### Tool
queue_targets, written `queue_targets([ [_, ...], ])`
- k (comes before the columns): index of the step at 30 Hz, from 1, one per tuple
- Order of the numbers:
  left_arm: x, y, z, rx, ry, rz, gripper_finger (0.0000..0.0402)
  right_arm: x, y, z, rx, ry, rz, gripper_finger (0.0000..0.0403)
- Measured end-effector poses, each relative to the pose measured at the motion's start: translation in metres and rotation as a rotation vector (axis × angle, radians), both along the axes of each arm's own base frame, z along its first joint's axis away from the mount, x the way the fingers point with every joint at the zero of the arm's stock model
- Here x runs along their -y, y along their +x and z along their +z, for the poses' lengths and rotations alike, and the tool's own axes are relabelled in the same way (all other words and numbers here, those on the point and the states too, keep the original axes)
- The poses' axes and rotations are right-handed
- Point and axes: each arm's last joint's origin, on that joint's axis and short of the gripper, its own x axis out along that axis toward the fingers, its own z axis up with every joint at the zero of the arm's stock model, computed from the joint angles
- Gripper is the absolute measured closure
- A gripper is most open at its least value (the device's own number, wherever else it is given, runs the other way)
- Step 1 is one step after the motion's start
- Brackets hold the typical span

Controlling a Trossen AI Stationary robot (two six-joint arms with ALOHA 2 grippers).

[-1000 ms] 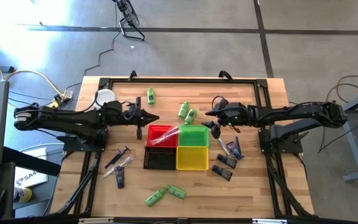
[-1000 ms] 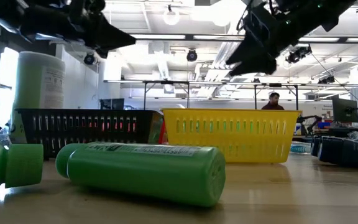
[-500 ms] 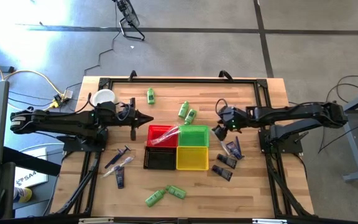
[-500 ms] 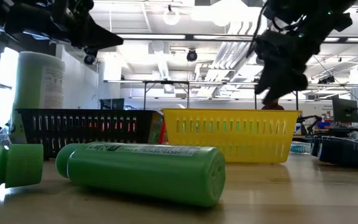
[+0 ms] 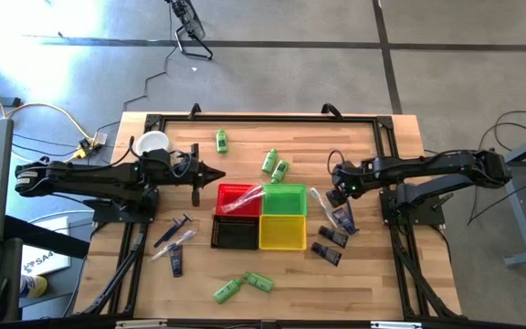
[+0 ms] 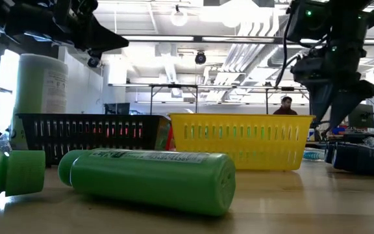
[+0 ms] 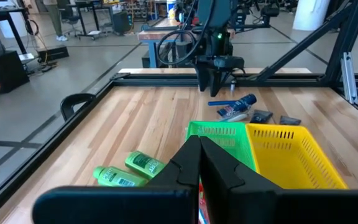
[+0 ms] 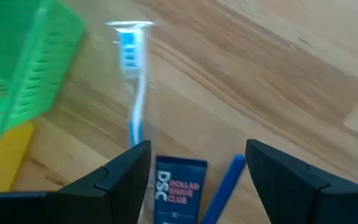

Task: Pick & Place Travel size toiletries
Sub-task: Put the blue razor into the green bin

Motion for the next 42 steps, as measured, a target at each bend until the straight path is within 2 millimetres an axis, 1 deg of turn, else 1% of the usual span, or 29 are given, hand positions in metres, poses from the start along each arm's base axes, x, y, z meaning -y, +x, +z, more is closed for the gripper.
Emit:
queue_targets([
  [8,0.000,0.000,-0.002,-0.025,-0.003,0.002,0.0401,-0.006,-0.007,-0.003,-0.062,0.011,-0.140,0.0149],
  [17,0.000,0.000,-0.003,-0.030,-0.004,0.002,0.0401,-0.023,-0.020,-0.024,-0.125,0.051,-0.244,0.0149],
  [23,0.000,0.000,-0.004,-0.039,-0.005,0.002,0.0401,-0.029,-0.025,-0.035,-0.135,0.057,-0.257,0.0149],
  [32,-0.001,-0.001,-0.005,-0.053,-0.005,0.024,0.0401,-0.031,-0.022,-0.046,-0.080,0.061,-0.253,0.0149],
  [38,-0.001,-0.001,-0.005,-0.053,-0.005,0.026,0.0401,-0.031,-0.021,-0.057,-0.126,0.057,-0.252,0.0149],
  [42,-0.001,-0.001,-0.005,-0.053,-0.005,0.026,0.0401,-0.031,-0.019,-0.058,-0.139,0.057,-0.250,0.0167],
])
